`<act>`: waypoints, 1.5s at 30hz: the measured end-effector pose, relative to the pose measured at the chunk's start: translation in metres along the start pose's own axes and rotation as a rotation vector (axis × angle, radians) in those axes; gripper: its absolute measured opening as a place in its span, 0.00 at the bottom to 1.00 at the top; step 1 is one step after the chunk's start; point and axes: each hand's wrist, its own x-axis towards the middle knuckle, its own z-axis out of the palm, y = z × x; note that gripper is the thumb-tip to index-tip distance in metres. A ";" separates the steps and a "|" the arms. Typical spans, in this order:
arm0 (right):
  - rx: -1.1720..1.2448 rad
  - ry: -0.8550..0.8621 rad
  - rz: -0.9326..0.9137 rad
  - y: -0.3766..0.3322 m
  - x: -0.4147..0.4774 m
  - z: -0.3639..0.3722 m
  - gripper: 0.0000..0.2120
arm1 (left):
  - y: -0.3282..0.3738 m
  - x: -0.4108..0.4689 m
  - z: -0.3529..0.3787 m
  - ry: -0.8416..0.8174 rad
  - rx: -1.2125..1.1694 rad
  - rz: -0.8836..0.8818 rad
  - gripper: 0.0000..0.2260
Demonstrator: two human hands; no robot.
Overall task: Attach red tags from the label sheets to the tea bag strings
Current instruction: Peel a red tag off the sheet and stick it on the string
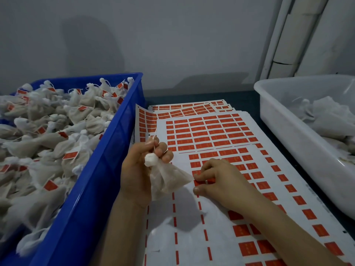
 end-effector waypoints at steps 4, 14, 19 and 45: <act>0.005 0.014 -0.019 -0.001 0.002 -0.001 0.14 | -0.001 0.001 0.000 0.052 -0.001 0.000 0.12; -0.036 0.015 -0.119 0.006 -0.002 -0.001 0.10 | -0.001 0.003 -0.001 0.093 -0.032 0.031 0.13; -0.071 -0.031 -0.096 0.008 -0.004 -0.002 0.15 | -0.002 0.004 -0.002 0.083 -0.014 0.033 0.13; -0.020 -0.050 0.039 0.003 -0.012 0.005 0.24 | -0.005 0.002 -0.004 0.148 0.100 0.017 0.02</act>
